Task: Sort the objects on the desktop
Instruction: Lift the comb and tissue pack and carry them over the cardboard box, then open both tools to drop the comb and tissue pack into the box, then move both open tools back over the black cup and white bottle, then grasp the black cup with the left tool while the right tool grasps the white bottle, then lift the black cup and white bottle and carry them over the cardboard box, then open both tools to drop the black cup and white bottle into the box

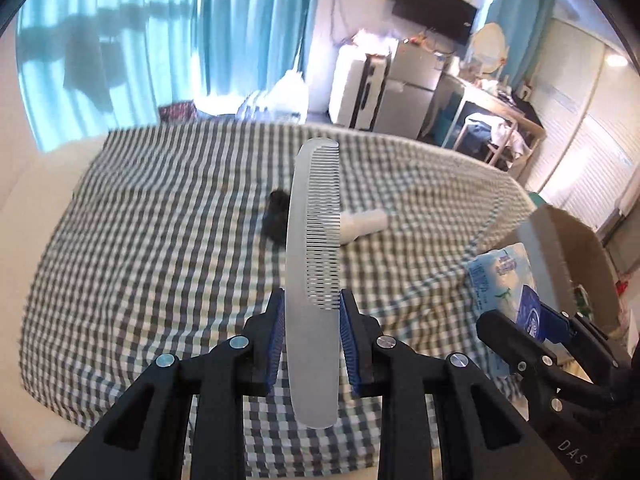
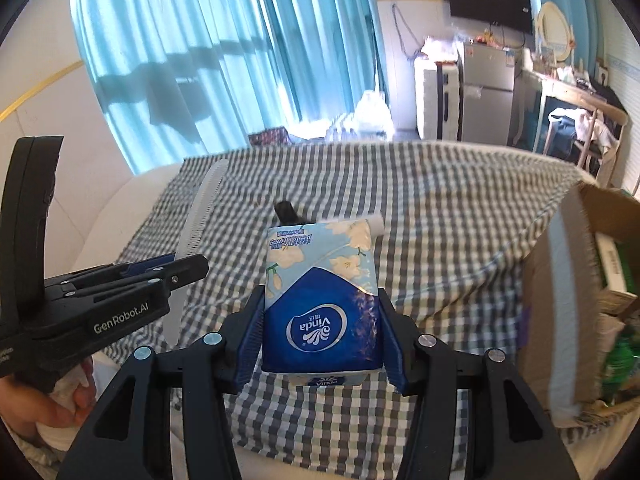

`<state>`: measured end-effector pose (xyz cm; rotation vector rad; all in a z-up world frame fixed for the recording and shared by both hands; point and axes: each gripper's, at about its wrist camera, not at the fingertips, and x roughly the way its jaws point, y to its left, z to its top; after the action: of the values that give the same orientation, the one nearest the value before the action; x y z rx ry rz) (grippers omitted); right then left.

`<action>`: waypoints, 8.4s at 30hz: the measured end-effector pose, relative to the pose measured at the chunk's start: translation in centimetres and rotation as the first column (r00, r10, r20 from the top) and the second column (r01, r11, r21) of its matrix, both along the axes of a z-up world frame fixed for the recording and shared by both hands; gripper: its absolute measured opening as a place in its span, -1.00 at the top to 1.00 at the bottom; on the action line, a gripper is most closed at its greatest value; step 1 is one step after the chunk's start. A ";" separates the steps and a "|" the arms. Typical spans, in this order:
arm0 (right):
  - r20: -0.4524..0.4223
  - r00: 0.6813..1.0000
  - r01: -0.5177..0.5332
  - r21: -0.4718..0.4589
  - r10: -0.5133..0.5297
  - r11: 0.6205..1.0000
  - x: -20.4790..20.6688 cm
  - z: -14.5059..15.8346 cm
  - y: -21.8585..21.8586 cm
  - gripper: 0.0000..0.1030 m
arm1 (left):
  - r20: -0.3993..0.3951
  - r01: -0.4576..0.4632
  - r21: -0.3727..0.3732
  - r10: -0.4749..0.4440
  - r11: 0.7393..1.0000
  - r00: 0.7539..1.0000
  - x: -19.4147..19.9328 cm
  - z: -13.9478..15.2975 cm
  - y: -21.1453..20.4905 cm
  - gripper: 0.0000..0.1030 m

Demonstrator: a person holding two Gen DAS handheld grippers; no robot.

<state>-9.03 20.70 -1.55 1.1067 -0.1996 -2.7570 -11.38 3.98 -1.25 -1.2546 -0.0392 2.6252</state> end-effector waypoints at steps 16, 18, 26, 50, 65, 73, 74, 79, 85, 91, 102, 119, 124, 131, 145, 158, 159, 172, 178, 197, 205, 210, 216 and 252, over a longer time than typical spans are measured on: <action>-0.161 0.967 0.205 0.035 -0.197 0.978 7.3 7.8 8.2 0.01 | -0.160 0.217 -0.034 -0.220 0.976 0.962 4.5 8.7 11.8 0.49; -0.167 0.957 0.247 0.042 -0.237 0.968 8.2 8.2 10.1 0.01 | -0.167 0.252 -0.026 -0.253 0.967 0.953 4.7 9.2 13.8 0.49; -0.128 0.902 0.416 0.007 -0.412 0.909 10.2 7.3 19.3 0.01 | -0.129 0.418 -0.009 -0.416 0.908 0.900 4.8 8.4 23.6 0.49; -0.044 0.783 0.622 0.001 -0.621 0.783 8.6 3.1 32.2 -0.70 | -0.084 0.501 -0.128 -0.512 0.856 0.855 3.6 1.5 34.2 -0.94; -0.176 0.833 0.524 -0.050 -0.524 0.850 10.4 7.2 24.0 -0.70 | -0.103 0.245 -0.197 -0.268 0.949 0.958 3.1 3.5 20.6 -1.00; -0.227 0.894 0.376 -0.084 -0.385 0.923 9.5 8.8 17.1 -0.71 | -0.075 0.045 -0.159 -0.057 0.986 0.996 2.8 2.6 8.6 -1.00; -0.239 0.899 0.357 -0.084 -0.367 0.930 9.3 9.2 16.2 -0.73 | -0.068 0.021 -0.154 -0.031 0.988 0.997 2.7 2.5 7.1 -1.00; -0.278 0.916 0.280 -0.075 -0.289 0.957 8.5 9.8 12.3 -0.76 | -0.032 -0.114 -0.108 0.112 0.987 0.993 2.1 2.0 0.2 -1.00; -0.259 0.945 0.195 -0.040 -0.199 0.980 6.8 9.2 7.4 -0.76 | -0.036 -0.181 -0.078 0.179 0.980 0.983 2.0 1.9 -3.4 -1.00; -0.240 0.967 0.096 0.035 -0.085 0.995 5.0 7.4 3.4 -0.84 | -0.012 -0.184 -0.072 0.184 0.980 0.983 1.0 0.7 -3.9 -1.00; -0.118 0.987 0.110 0.043 -0.104 0.993 -0.7 1.8 3.9 -0.85 | 0.044 -0.199 -0.086 0.203 0.976 0.978 -3.2 -4.3 -2.4 -1.00; 0.080 0.981 0.177 0.024 -0.179 0.984 -9.8 -8.6 5.9 -0.85 | 0.148 -0.346 -0.086 0.356 0.934 0.923 -19.0 -12.3 2.5 -1.00; 0.114 0.984 0.141 0.002 -0.140 0.990 -12.0 -9.6 5.4 -0.85 | 0.178 -0.358 -0.165 0.384 0.919 0.906 -21.3 -15.1 1.8 -1.00; 0.067 0.997 -0.023 -0.039 0.026 0.999 -15.6 -10.1 1.6 -0.85 | 0.176 -0.308 -0.196 0.343 0.931 0.923 -20.3 -15.0 -1.3 -1.00; 0.003 0.995 -0.094 0.126 0.095 0.988 -20.8 -11.2 -3.2 -0.99 | 0.182 -0.192 -0.101 0.208 0.976 0.961 -19.5 -15.5 -2.0 -0.85; 0.137 0.986 -0.119 0.220 0.090 0.968 -23.4 -15.6 -4.1 -0.99 | 0.122 -0.151 -0.123 0.165 0.981 0.979 -21.9 -16.9 0.3 -0.60; 0.139 0.987 -0.116 0.221 0.086 0.968 -23.6 -15.7 -3.9 -0.99 | 0.111 -0.129 -0.125 0.143 0.984 0.984 -21.8 -16.7 0.4 -0.30; 0.114 0.992 -0.069 0.149 0.052 0.986 -21.1 -13.3 -2.8 -0.94 | 0.102 -0.125 -0.104 0.136 0.987 0.985 -18.8 -13.5 -1.7 -0.25; 0.066 0.997 -0.053 0.113 0.046 0.992 -17.3 -8.6 -2.9 -0.94 | 0.081 -0.137 -0.084 0.144 0.987 0.986 -15.3 -9.3 -2.9 -0.25; -0.266 0.963 0.079 0.122 -0.044 0.989 1.1 12.1 3.0 -0.94 | -0.164 0.066 0.038 -0.059 0.997 0.985 -2.4 8.9 5.0 -0.26; -0.239 0.950 0.227 0.093 -0.199 0.970 6.0 12.7 11.8 -0.94 | -0.162 0.269 0.047 -0.258 0.962 0.952 0.9 10.1 15.2 -0.26; -0.203 0.929 0.332 0.081 -0.311 0.940 7.5 12.3 17.8 -0.94 | -0.152 0.392 0.036 -0.383 0.919 0.911 2.5 9.4 21.7 -0.26; -0.128 0.905 0.414 0.060 -0.405 0.908 7.5 8.9 23.5 -0.94 | -0.102 0.461 0.044 -0.455 0.886 0.885 2.7 6.9 27.2 -0.26; -0.147 0.845 0.499 -0.130 -0.514 0.857 9.9 6.7 28.2 -1.00 | -0.057 0.373 -0.061 -0.376 0.926 0.925 2.9 3.2 30.0 -0.99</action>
<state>0.84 48.85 5.14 0.8754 -0.6745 -3.2458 -8.44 33.99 1.90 -1.0624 0.2549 2.3433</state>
